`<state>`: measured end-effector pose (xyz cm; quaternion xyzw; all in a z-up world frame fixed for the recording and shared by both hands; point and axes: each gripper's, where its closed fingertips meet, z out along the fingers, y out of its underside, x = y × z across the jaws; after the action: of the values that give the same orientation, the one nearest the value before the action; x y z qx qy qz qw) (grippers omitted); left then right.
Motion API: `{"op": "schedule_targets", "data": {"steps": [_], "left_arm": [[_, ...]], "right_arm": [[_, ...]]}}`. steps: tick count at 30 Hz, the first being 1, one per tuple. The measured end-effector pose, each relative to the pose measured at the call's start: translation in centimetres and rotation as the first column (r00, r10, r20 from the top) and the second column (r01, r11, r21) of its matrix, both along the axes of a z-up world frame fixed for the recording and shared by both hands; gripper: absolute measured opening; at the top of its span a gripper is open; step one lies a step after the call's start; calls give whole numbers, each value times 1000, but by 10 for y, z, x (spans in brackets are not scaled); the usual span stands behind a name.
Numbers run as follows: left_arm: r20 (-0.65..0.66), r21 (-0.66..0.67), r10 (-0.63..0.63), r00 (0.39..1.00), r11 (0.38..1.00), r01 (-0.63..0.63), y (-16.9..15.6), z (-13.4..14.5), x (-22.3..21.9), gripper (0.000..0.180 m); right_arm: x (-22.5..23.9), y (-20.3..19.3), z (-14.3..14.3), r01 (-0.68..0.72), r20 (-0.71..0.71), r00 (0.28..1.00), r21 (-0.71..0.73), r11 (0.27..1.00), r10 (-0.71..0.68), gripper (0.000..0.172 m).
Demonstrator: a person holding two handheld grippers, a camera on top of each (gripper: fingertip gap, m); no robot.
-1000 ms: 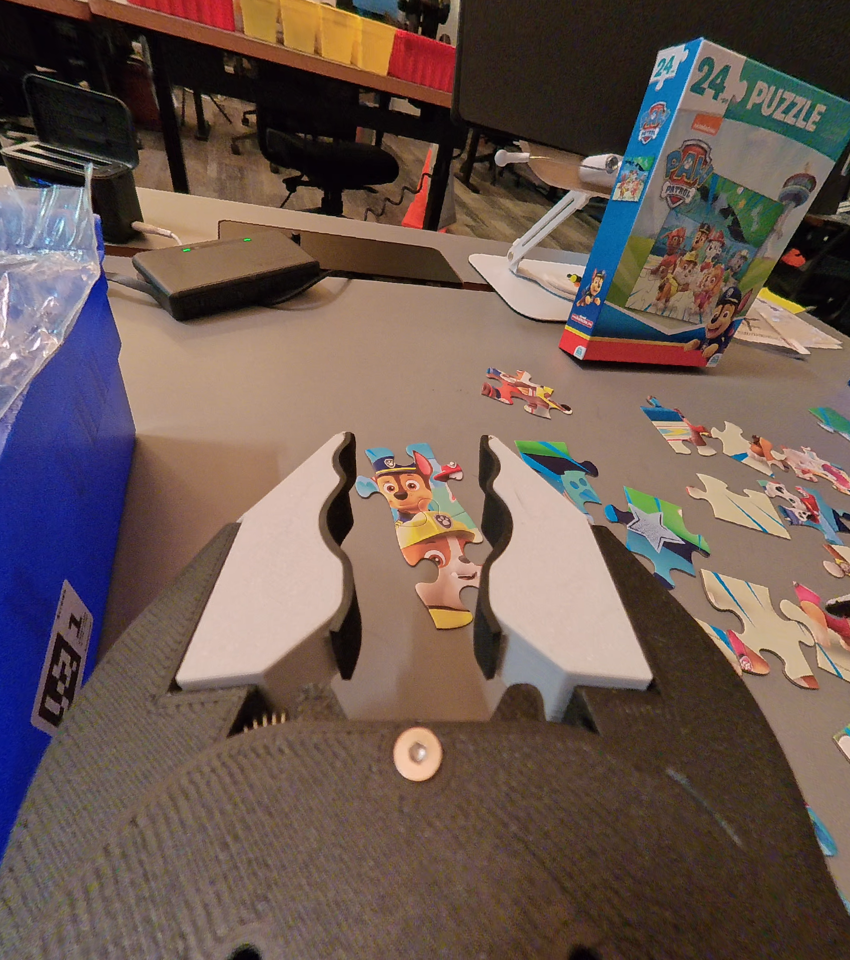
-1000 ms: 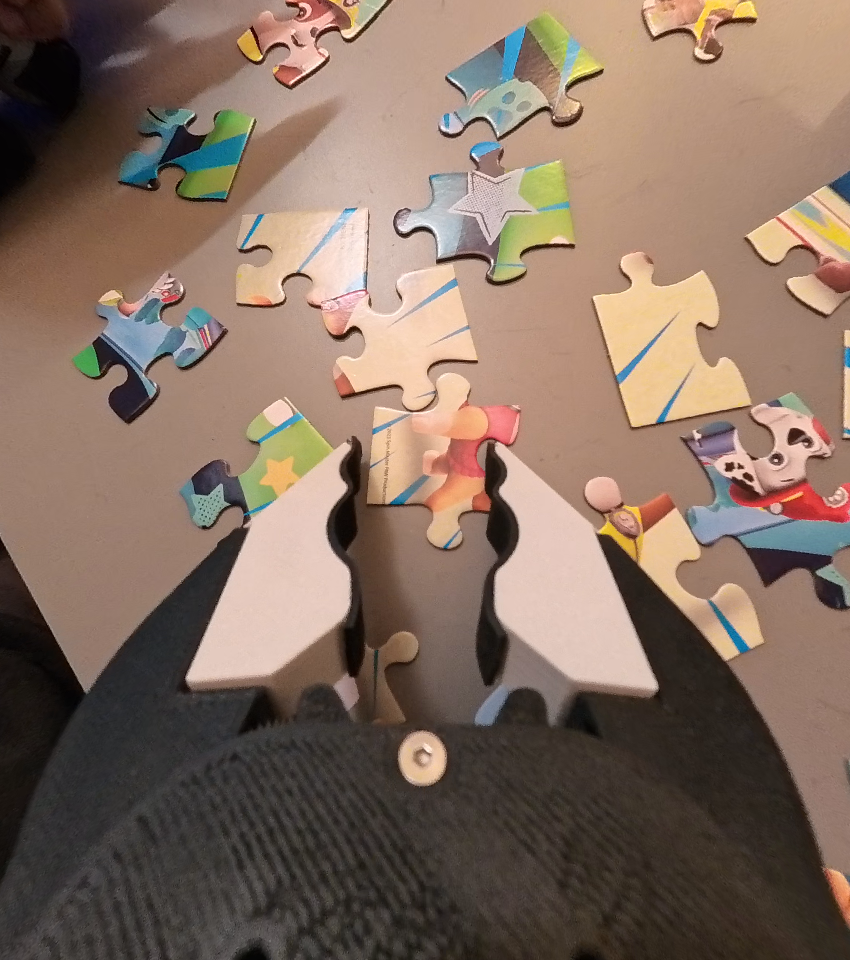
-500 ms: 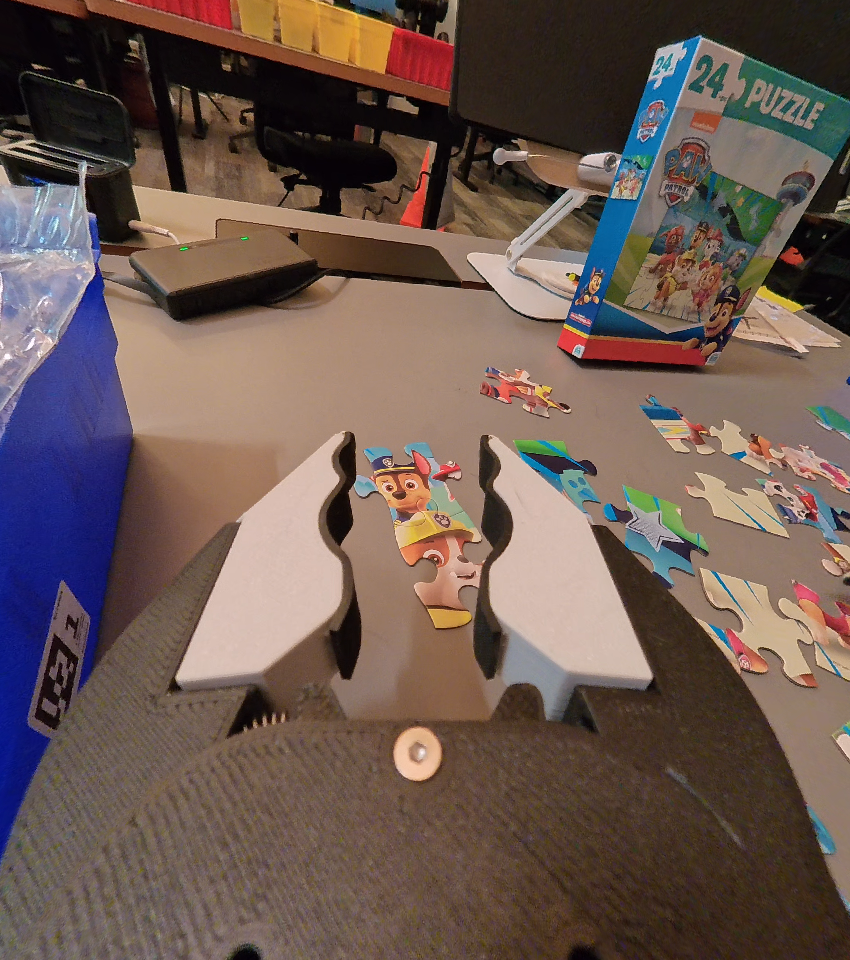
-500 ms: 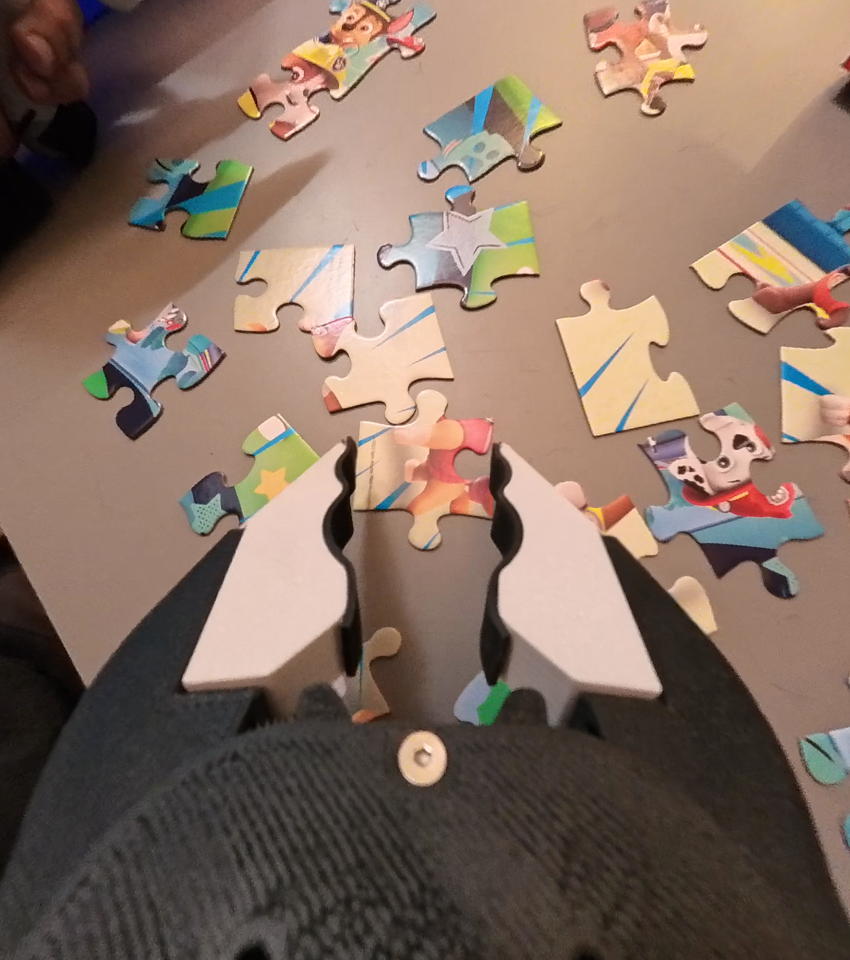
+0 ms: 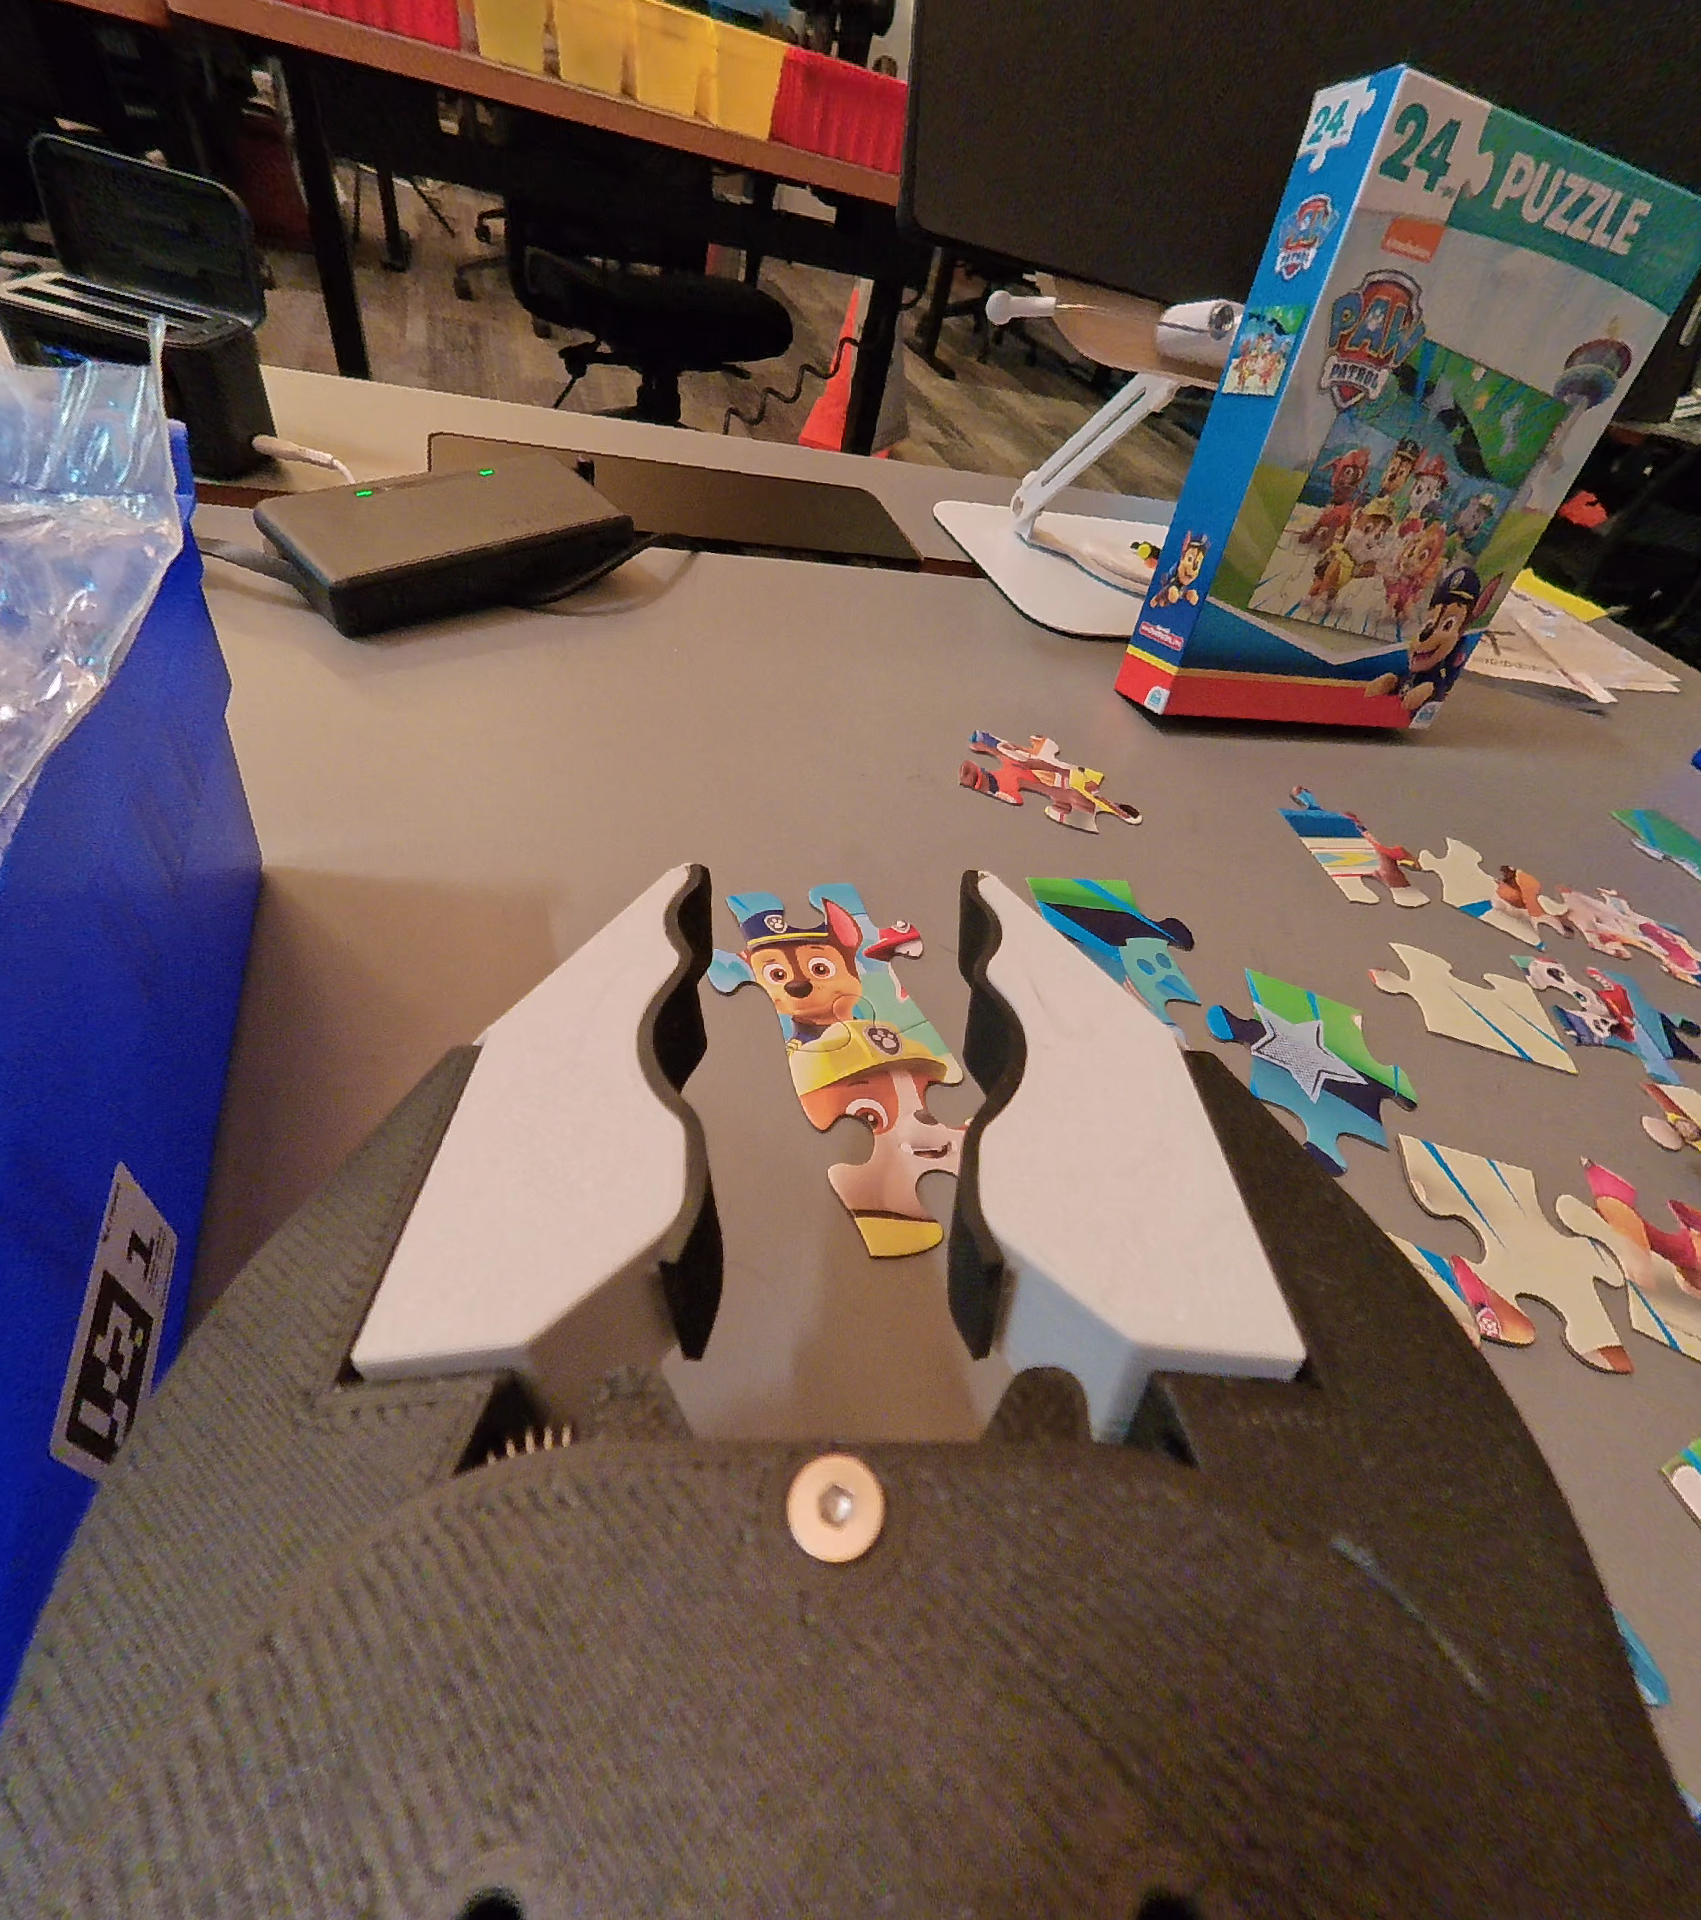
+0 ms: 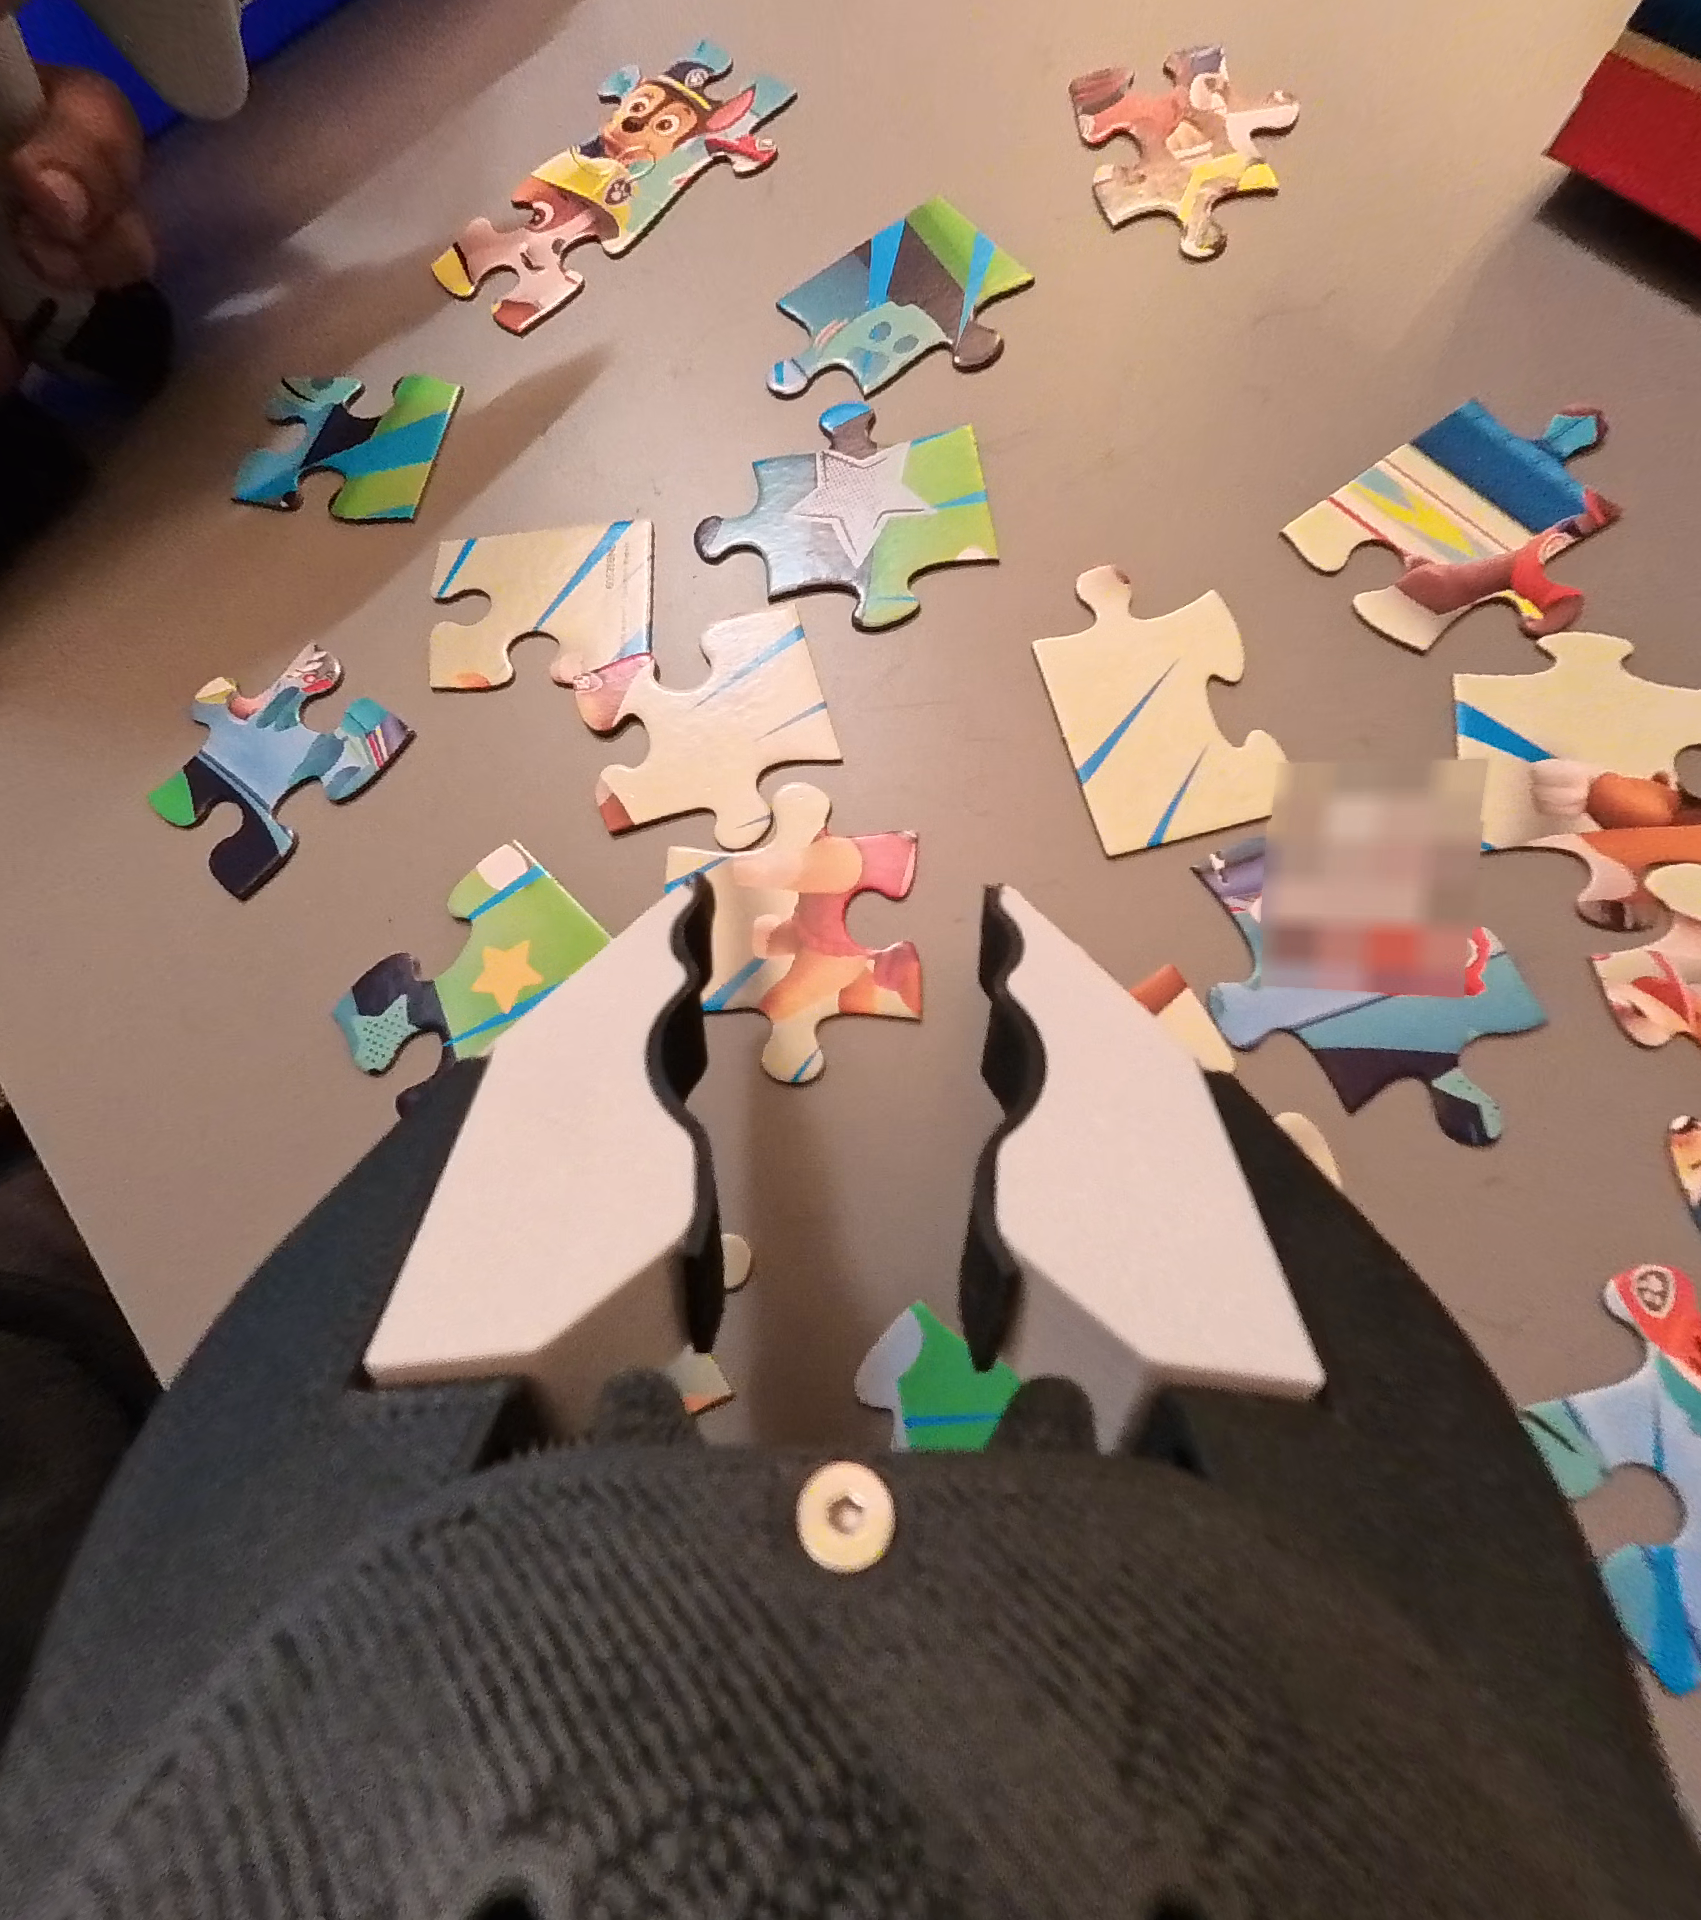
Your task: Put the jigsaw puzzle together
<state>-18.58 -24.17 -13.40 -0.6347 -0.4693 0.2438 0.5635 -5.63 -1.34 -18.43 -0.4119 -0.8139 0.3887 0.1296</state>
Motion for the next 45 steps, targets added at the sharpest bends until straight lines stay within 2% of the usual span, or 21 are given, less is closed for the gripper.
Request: {"op": "schedule_targets", "data": {"steps": [6,9,12,18,22,27,32,38,41,45], "left_arm": [[1,-3,-3,1000,1000,3,1,0,0,46],[2,-7,-6,1000,1000,6,1,-1,0,46],[4,-8,-8,1000,1000,8,2,-1,0,46],[7,8,-5,1000,1000,5,0,-1,0,46],[6,17,-4,1000,1000,4,-1,0,0,46],[21,22,-24,1000,999,23,4,-2,0,47],[24,33,-20,1000,999,19,3,-2,0,47],[26,62,-14,1000,998,13,0,-1,-1,47],[31,67,-18,999,998,16,1,-1,-1,47],[31,70,-20,999,997,18,1,-1,0,47]], "right_arm": [[-15,9,7,-6,-35,999,33,999,7,51],[-41,19,13,-17,-57,998,47,999,19,54],[-78,29,16,-24,-55,998,63,998,27,64],[-142,42,-8,-14,-28,999,226,974,21,81],[-155,37,-14,27,41,999,125,992,-33,88],[-154,43,-24,31,60,997,146,989,-40,89],[-151,45,-26,0,36,999,171,985,-7,80],[-143,33,-25,-84,36,996,171,982,79,54],[-137,25,-24,-149,28,989,174,973,146,35],[-136,25,-22,-183,6,982,252,950,188,35]]}}
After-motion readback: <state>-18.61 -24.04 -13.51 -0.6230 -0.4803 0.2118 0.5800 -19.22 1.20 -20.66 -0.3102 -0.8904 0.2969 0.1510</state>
